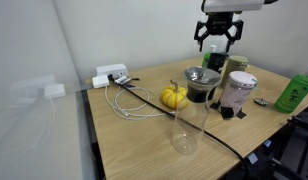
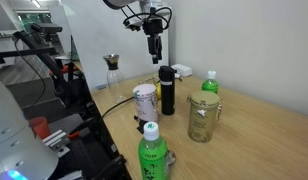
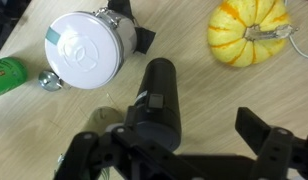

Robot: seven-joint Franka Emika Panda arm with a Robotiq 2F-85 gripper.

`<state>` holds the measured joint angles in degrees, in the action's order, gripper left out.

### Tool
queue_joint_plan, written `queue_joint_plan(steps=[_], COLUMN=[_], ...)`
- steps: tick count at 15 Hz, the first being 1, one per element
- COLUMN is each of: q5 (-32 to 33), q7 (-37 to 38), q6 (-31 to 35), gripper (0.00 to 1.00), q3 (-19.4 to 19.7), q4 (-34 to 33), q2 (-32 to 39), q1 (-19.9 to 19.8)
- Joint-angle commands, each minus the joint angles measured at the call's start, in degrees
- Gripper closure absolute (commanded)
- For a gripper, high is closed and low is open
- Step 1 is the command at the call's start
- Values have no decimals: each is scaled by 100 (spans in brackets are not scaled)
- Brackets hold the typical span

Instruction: Move the black bottle forward

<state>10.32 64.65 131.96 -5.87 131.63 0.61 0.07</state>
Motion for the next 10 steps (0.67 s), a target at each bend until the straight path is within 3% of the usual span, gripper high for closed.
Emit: queue_joint_plan(steps=[1,10], q5=[376,-104], q7=[574,1255], q6=[99,-15], gripper=[0,0], q3=[167,334], q4=[43,136], q2=[-8,107], q1=[95,54])
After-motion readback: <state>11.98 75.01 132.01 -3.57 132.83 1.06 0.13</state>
